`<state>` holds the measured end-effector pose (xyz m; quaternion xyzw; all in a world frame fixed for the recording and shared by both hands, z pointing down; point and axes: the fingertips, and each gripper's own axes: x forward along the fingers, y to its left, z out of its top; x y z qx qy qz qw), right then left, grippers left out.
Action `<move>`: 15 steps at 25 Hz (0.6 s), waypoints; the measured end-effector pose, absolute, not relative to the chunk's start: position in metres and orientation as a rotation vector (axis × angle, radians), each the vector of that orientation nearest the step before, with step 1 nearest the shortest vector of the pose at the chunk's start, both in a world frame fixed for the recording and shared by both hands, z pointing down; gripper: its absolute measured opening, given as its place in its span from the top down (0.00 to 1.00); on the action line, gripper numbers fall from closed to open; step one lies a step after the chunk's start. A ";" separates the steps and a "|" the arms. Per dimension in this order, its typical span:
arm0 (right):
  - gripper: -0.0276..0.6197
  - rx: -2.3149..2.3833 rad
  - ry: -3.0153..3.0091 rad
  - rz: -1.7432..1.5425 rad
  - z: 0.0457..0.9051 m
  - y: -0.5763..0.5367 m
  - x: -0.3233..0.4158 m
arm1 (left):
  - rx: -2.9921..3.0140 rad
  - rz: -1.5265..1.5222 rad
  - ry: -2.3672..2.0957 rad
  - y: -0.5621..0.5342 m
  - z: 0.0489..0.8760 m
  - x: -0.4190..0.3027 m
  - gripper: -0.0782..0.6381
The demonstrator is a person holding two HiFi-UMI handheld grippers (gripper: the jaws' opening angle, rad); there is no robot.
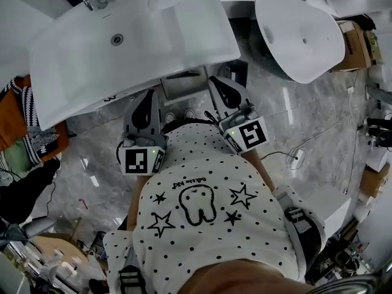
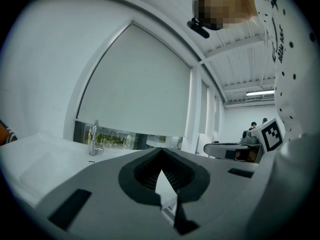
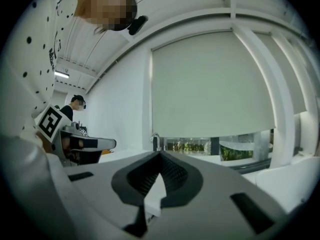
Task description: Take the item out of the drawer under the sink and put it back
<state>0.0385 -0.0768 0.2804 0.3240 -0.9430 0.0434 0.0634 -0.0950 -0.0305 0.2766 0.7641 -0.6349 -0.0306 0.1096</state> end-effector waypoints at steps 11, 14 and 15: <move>0.94 0.847 -2.827 0.133 0.250 -0.041 -0.021 | 2.292 -0.057 -1.819 -0.018 0.236 -0.118 0.90; 0.94 0.806 -2.817 0.139 0.246 -0.038 -0.034 | 2.283 -0.049 -1.816 -0.014 0.231 -0.126 0.90; 0.94 0.786 -2.809 0.141 0.247 -0.035 -0.039 | 2.282 -0.045 -1.808 -0.012 0.231 -0.126 0.90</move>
